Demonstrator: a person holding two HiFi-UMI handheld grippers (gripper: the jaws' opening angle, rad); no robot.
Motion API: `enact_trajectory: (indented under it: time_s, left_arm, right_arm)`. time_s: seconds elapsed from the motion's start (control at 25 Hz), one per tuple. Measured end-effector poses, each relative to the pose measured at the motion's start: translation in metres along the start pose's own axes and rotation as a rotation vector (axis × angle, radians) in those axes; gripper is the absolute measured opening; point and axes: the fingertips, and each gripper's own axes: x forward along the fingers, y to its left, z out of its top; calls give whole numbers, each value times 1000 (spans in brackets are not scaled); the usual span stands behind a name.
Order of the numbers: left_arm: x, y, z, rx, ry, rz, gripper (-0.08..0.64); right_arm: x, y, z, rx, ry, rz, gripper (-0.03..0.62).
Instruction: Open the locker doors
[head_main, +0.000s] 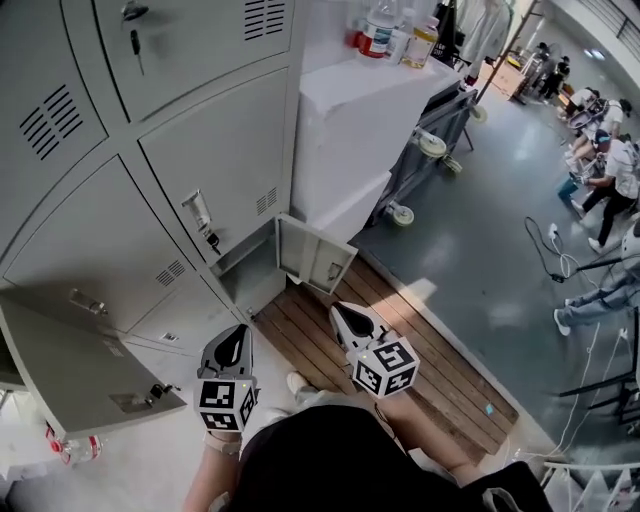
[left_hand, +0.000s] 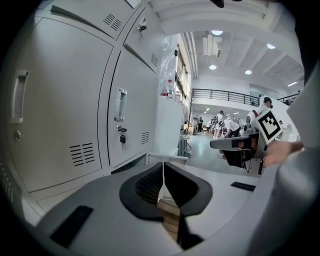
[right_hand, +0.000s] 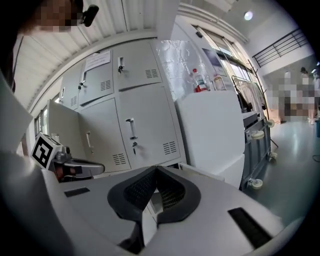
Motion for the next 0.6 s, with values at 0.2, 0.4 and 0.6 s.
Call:
enact_trajectory:
  time_s: [0.2, 0.4, 0.6]
  left_arm:
    - [-6, 3, 21, 23, -45, -17, 28]
    - [-11, 2, 25, 20, -62, -37, 26]
    - [-14, 3, 27, 23, -73, -43, 25]
  right_arm:
    - [-7, 23, 22, -32, -32, 20, 29]
    - [-8, 41, 28, -49, -47, 37, 29]
    - [-7, 49, 28, -51, -61, 38, 29]
